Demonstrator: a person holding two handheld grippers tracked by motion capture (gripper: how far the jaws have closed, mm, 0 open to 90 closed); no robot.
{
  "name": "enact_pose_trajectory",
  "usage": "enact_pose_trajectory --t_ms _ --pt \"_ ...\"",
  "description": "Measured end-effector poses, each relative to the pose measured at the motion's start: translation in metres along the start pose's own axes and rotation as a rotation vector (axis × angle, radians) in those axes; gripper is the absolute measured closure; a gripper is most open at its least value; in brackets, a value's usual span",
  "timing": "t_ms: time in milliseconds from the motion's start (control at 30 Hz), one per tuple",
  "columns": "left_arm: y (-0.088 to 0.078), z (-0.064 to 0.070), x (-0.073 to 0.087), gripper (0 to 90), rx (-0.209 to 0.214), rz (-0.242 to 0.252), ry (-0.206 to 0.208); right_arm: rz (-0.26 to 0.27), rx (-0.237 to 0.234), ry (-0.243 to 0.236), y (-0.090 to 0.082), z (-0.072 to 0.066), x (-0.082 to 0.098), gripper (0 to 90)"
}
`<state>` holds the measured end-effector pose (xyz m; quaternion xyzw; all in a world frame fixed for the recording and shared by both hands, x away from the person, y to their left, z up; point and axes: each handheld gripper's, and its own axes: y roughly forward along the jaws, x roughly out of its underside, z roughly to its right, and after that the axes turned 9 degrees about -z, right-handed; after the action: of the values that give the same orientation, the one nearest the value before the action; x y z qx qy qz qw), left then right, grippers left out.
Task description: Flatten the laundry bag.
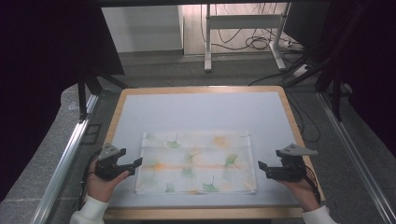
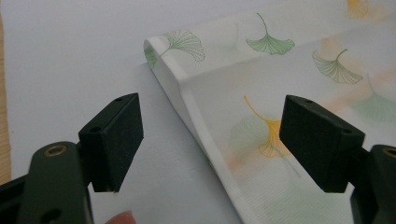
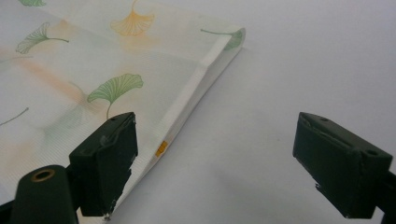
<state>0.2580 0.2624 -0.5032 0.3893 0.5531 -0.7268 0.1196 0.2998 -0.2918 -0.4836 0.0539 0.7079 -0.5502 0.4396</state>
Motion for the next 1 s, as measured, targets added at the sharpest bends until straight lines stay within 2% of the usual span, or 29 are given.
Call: enact_pose_trajectory --t_ms 133,267,467,667,800,833,1000 --pt "0.003 -0.004 0.0 21.5 0.006 -0.01 -0.013 -0.015 -0.009 -0.01 0.002 0.0 0.001 13.7" --pt "0.008 -0.004 0.0 21.8 0.015 -0.036 -0.002 -0.061 -0.011 -0.032 0.009 -0.001 0.001 13.6" --pt "0.014 0.0 0.001 21.0 0.019 -0.078 0.014 -0.075 -0.025 -0.047 0.008 -0.003 0.002 13.6" --pt "0.015 0.005 0.003 20.6 0.02 -0.093 0.022 -0.074 -0.026 -0.057 0.007 -0.007 0.001 13.6" --pt "0.014 0.008 0.006 18.3 0.046 -0.099 0.015 -0.074 -0.033 -0.062 0.006 -0.008 0.001 13.6" --pt "0.012 0.009 0.009 17.6 0.067 -0.098 0.028 -0.073 -0.04 -0.067 0.005 -0.008 0.001 13.6" --pt "0.011 0.012 0.015 16.7 0.087 -0.14 0.048 -0.082 -0.043 -0.08 0.006 -0.011 0.001 13.6"
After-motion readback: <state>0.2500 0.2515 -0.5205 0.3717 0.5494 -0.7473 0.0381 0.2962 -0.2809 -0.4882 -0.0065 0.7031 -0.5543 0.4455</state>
